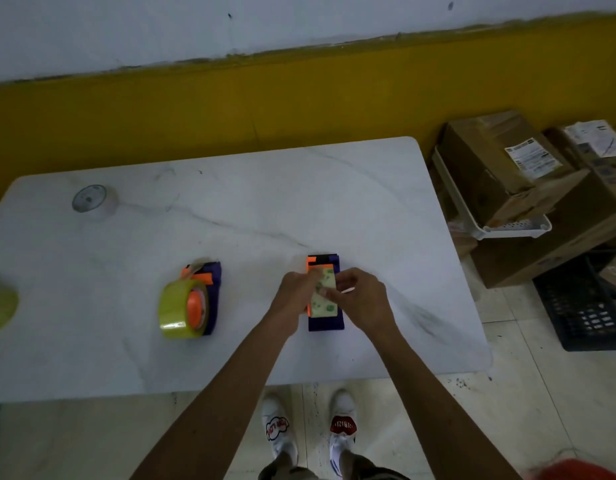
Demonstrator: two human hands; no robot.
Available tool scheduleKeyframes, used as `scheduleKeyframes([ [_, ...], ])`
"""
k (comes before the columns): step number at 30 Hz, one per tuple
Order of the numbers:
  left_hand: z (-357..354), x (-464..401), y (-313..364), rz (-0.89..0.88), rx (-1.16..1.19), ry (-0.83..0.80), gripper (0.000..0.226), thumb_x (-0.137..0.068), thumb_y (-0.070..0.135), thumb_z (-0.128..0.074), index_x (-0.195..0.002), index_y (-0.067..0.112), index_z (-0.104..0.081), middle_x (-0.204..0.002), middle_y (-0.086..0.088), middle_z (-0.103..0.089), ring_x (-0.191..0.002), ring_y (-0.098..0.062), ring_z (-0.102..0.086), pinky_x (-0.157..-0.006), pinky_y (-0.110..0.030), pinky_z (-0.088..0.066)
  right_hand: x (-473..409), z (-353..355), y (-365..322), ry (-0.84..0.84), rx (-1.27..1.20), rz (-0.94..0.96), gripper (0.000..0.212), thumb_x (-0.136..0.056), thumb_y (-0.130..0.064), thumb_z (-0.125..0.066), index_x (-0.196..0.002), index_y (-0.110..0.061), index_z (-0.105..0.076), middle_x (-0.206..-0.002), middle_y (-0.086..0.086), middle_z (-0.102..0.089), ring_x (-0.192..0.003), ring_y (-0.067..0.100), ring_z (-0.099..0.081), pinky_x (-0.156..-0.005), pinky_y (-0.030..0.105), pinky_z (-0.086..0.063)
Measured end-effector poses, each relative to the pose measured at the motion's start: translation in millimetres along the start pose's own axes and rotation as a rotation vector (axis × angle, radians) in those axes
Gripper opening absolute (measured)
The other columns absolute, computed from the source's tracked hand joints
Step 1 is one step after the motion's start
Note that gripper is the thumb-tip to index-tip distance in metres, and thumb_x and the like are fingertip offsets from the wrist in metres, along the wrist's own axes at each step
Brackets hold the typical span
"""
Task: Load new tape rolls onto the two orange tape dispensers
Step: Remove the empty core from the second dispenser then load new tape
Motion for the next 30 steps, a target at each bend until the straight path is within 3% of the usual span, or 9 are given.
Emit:
scheduleKeyframes([
  [3, 4.6, 5.1, 8.5, -0.009, 0.035, 0.02, 0.03, -0.09, 0.033, -0.056, -0.097, 0.005, -0.065, -0.085, -0.01, -0.068, -0.077, -0.025, -0.067, -0.071, -0.036, -0.057, -3.0, 12.4, -4.1, -0.01, -0.089, -0.041, 0.043, -0.073, -0.031, -0.082, -0.106, -0.007, -0.068, -0.1, 0.01, -0.074, -0.09, 0.024, -0.072, -0.079, 0.046, -0.061],
  [7, 4.4, 9.0, -3.1, 0.046, 0.022, 0.022, 0.02, -0.087, 0.028, -0.056, -0.084, 0.01, -0.061, -0.089, -0.015, -0.069, -0.084, -0.032, -0.068, -0.087, -0.048, -0.056, -2.0, 40.1, -10.7, 0.058, -0.124, -0.008, 0.032, -0.08, -0.029, -0.076, -0.104, -0.011, -0.066, -0.103, 0.01, -0.073, -0.092, 0.024, -0.071, -0.077, 0.038, -0.06],
  [9, 3.4, 2.4, -21.7, 0.057, 0.028, -0.008, 0.031, -0.076, 0.024, -0.055, -0.093, 0.002, -0.067, -0.101, -0.026, -0.072, -0.095, -0.041, -0.069, -0.093, -0.055, -0.053, -1.4, 55.1, -13.6, 0.101, -0.145, -0.006, 0.025, -0.083, -0.026, -0.073, -0.104, -0.014, -0.064, -0.104, 0.008, -0.07, -0.091, 0.022, -0.068, -0.078, 0.037, -0.06],
  [14, 3.7, -20.3, -63.0, 0.012, -0.06, -0.127, 0.035, -0.06, 0.039, -0.058, -0.085, 0.014, -0.06, -0.092, -0.016, -0.061, -0.083, -0.025, -0.059, -0.081, -0.042, -0.047, -2.7, 67.6, -29.4, 0.129, -0.206, 0.028, 0.024, -0.083, -0.026, -0.074, -0.102, -0.015, -0.066, -0.104, 0.007, -0.071, -0.096, 0.024, -0.069, -0.082, 0.046, -0.061],
  [19, 25.9, 32.2, -6.1, -0.123, -0.307, -0.016, 0.024, -0.093, 0.037, -0.047, -0.073, 0.025, -0.054, -0.086, -0.001, -0.06, -0.084, -0.019, -0.057, -0.087, -0.035, -0.052, -1.3, 53.7, -49.4, 0.091, -0.286, 0.043, 0.023, -0.083, -0.022, -0.074, -0.103, -0.014, -0.067, -0.103, 0.009, -0.071, -0.095, 0.024, -0.07, -0.079, 0.046, -0.062],
  [22, 35.9, 44.0, 26.5, -0.321, -0.085, -0.002, 0.018, -0.097, 0.041, -0.043, -0.092, 0.027, -0.053, -0.098, 0.006, -0.058, -0.091, -0.008, -0.055, -0.082, -0.024, -0.045, 0.2, 36.2, -60.6, 0.046, -0.389, 0.051, 0.023, -0.085, -0.02, -0.072, -0.104, -0.008, -0.068, -0.102, 0.011, -0.072, -0.085, 0.019, -0.073, -0.072, 0.04, -0.063],
  [25, 46.0, 39.5, 38.6, -0.343, 0.193, -0.145, 0.064, -0.084, 0.046, -0.06, -0.137, 0.025, -0.032, -0.131, 0.0, -0.048, -0.109, -0.007, -0.056, -0.086, -0.029, -0.053, -0.4, 7.9, -74.8, -0.063, -0.516, 0.066, 0.023, -0.089, -0.016, -0.066, -0.106, 0.0, -0.069, -0.098, 0.016, -0.074, -0.076, 0.019, -0.075, -0.068, 0.039, -0.063],
  [28, 77.3, 33.2, 43.3, -0.421, 0.166, -0.045, 0.065, -0.072, 0.035, -0.073, -0.129, 0.025, -0.044, -0.121, 0.002, -0.056, -0.107, -0.013, -0.061, -0.08, -0.03, -0.058, -2.5, -25.2, -89.2, -0.129, -0.553, 0.098, 0.025, -0.092, -0.019, -0.062, -0.107, 0.001, -0.069, -0.103, 0.021, -0.074, -0.086, 0.028, -0.075, -0.074, 0.042, -0.063],
  [30, 104.3, 28.8, 46.3, -0.486, 0.133, 0.041, 0.055, -0.076, 0.025, -0.076, -0.124, 0.025, -0.048, -0.113, 0.007, -0.057, -0.102, -0.004, -0.059, -0.071, -0.017, -0.056, -5.7, -48.0, -100.2, -0.152, -0.507, 0.108, 0.027, -0.094, -0.02, -0.06, -0.11, 0.0, -0.069, -0.107, 0.022, -0.073, -0.095, 0.033, -0.073, -0.076, 0.038, -0.063],
])
Point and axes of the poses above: each hand's wrist, its own x-axis away from the middle knuckle, its own z-axis out of the back of the hand, y = z × x, the point moved 5 cm from there along -x, towards the middle knuckle
